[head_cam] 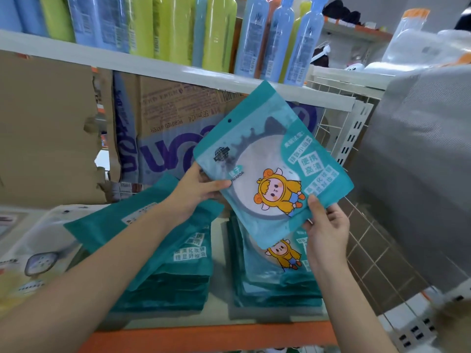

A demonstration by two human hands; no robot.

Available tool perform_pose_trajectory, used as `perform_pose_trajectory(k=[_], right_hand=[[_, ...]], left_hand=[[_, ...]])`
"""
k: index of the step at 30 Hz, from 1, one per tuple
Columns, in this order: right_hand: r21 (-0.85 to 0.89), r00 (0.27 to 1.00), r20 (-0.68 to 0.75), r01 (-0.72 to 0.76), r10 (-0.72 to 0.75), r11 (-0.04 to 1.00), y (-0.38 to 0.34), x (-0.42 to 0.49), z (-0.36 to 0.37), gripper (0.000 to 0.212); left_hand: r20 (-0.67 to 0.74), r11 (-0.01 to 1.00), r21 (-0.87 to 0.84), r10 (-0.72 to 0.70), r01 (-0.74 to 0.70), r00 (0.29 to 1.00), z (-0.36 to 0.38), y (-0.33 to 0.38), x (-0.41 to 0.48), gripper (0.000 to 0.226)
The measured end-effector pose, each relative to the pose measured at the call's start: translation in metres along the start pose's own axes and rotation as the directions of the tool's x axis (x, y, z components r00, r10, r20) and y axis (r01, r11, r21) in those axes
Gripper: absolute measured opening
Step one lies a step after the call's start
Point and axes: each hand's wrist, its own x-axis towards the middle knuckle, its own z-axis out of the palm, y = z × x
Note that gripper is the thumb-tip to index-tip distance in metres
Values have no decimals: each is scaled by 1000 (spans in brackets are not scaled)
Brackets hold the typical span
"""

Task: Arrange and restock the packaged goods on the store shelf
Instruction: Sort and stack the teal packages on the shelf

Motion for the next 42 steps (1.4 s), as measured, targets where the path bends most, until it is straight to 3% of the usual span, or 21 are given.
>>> perform_pose_trajectory(k=[3,7,11,14,16,23,28,36,42], right_hand=[[-51,1000,-1,-14,14,999,1,-4,-1,51],[-120,997,31,-65,69,991,4,-9,-5,16],[-179,988,33,-142,150,974,11,-19,-9,46],[-186,986,28,-159,167,970,13,-23,-19,26],[-201,986,37,-152,162,968,12,-22,-25,23],[-463,988,114,-41,105,885,9,-4,-55,29],[-584,935,221,-99,275,806,0,8,-82,48],[-739,879,267,-76,395,669,-2,22,-124,47],[-812,858,271,-39,437,582,11,25,-141,55]], left_hand=[[-28,999,-26,31,-32,999,-1,0,0,55],[-47,997,-54,47,-50,998,-7,-1,1,39],[-23,999,-22,41,-41,999,-12,0,3,26],[-6,1000,7,24,-24,1000,-14,1,5,24],[11,1000,22,-2,1,1000,-15,0,7,24],[33,985,103,-144,140,989,-5,-3,19,20],[43,958,171,-242,232,969,19,-5,25,20],[-138,883,275,-355,380,925,60,-31,23,20],[-261,825,410,-303,389,917,80,-50,19,32]])
